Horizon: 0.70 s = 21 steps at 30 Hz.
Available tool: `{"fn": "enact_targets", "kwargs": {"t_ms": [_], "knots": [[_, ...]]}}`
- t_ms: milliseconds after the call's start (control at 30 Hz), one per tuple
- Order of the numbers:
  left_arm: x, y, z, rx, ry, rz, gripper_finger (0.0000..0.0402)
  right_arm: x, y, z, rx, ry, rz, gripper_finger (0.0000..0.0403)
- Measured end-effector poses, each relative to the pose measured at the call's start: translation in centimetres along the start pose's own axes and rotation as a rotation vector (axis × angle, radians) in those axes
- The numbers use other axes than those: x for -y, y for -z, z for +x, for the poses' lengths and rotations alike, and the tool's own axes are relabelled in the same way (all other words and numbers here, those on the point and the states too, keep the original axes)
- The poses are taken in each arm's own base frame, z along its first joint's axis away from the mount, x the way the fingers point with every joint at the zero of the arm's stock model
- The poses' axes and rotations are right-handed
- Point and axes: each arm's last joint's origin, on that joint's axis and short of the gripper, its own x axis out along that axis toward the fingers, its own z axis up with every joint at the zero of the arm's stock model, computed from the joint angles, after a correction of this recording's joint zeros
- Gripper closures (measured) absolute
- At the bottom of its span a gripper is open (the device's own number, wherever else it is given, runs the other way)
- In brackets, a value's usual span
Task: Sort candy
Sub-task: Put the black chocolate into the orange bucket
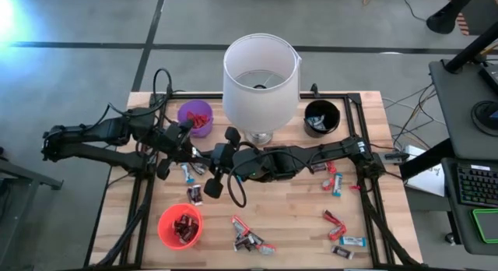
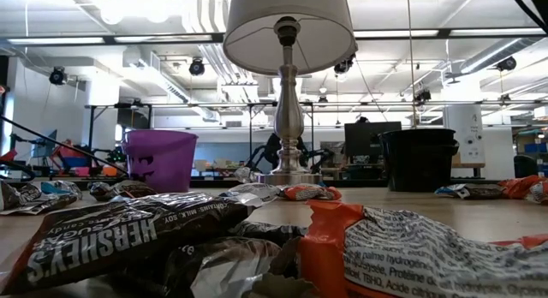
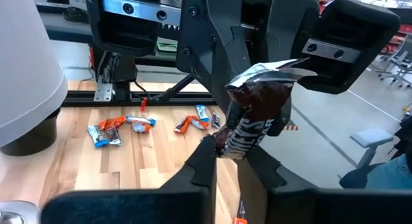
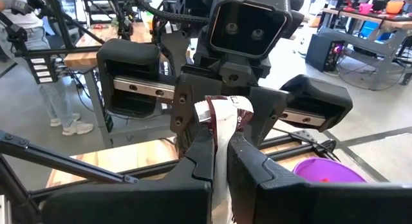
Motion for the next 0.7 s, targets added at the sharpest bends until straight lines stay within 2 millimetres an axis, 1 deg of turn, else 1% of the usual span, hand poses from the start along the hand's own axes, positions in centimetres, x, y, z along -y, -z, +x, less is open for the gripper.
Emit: {"fn": "enact_targets", "kwargs": {"t_ms": [233, 300, 367, 500, 600, 700], "knots": [[0.0, 0.1, -0.1, -0.011, -0.001, -0.004, 0.0396, 0.0, 0.1, 0.0, -0.006, -0.007, -0.003, 0.0389], [0.0, 0.2, -0.1, -0.015, -0.002, -0.006, 0.0398, 0.0, 0.2, 0.0, -0.017, -0.007, -0.009, 0.0383], [0.0, 0.2, -0.1, -0.018, -0.003, -0.008, 0.0399, 0.0, 0.3, 0.0, -0.028, -0.006, -0.001, 0.0369], [0.0, 0.3, -0.2, -0.025, -0.003, -0.010, 0.0400, 0.0, 0.4, 0.0, -0.038, -0.007, 0.035, 0.0324], [0.0, 0.7, -0.2, -0.065, -0.007, -0.027, 0.0400, 0.0, 0.3, -0.1, -0.038, -0.012, 0.041, 0.0292], [0.0, 1.1, -0.4, -0.107, -0.010, -0.060, 0.0400, -0.2, 0.0, -0.5, -0.029, -0.019, 0.067, 0.0269]]}}
